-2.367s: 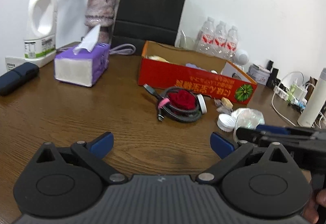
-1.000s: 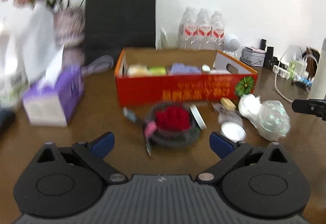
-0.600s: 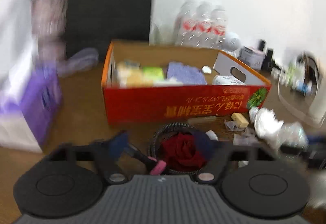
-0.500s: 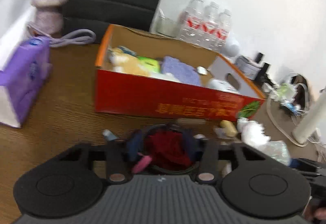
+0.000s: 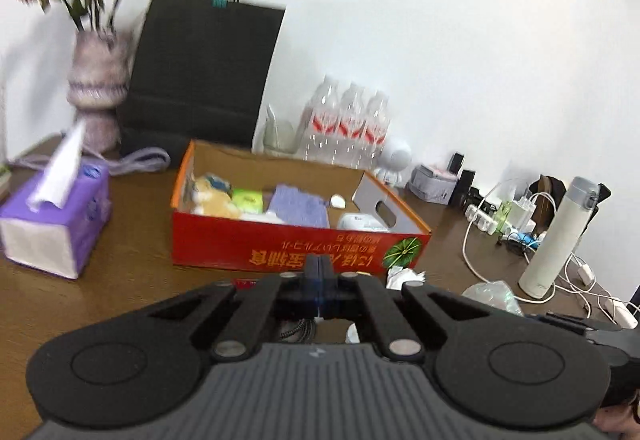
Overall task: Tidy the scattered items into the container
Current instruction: 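Grasp the red rose with the left tool while the right tool holds the plastic bag, then carry the rose and plastic bag into the cardboard box and open both tools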
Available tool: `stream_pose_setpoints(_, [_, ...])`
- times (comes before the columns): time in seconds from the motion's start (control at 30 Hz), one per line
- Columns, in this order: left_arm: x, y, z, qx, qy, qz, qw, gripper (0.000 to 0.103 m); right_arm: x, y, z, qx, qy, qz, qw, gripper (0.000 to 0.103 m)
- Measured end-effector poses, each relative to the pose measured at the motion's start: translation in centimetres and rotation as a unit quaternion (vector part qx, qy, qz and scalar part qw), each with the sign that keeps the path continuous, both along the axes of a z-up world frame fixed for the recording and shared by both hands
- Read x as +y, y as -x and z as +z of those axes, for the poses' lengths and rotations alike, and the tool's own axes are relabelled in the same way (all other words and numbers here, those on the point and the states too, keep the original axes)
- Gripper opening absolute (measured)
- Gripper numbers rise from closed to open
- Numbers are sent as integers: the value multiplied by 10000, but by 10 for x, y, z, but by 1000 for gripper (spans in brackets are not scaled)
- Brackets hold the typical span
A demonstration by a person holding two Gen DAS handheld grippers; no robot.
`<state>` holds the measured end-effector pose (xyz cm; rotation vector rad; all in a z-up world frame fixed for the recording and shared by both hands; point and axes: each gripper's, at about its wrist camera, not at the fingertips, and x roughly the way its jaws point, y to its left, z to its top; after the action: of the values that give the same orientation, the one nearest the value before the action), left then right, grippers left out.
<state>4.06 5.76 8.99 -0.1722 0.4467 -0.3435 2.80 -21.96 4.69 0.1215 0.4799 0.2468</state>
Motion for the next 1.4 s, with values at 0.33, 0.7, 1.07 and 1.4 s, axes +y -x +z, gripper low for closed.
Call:
stream_pose_setpoints(0.33, [-29,23,-30,407,-984,244,9940,49,-1,36,-18,433,82,252,9987,44])
stream_pose_setpoints(0.7, [-43,-98,-54,988,-1325,663,9840,34,4,23,-33,682,62,283,9972,47])
stream_pose_setpoints(1.07, [-16,-3,0,257,-170,510,9982,27,23,23,-23,307,349,595,9971,54])
stream_pose_setpoints(1.4, [-26,77,-80,1109,-558,129,9922,59,35,70,-19,140,500,1158,9919,78])
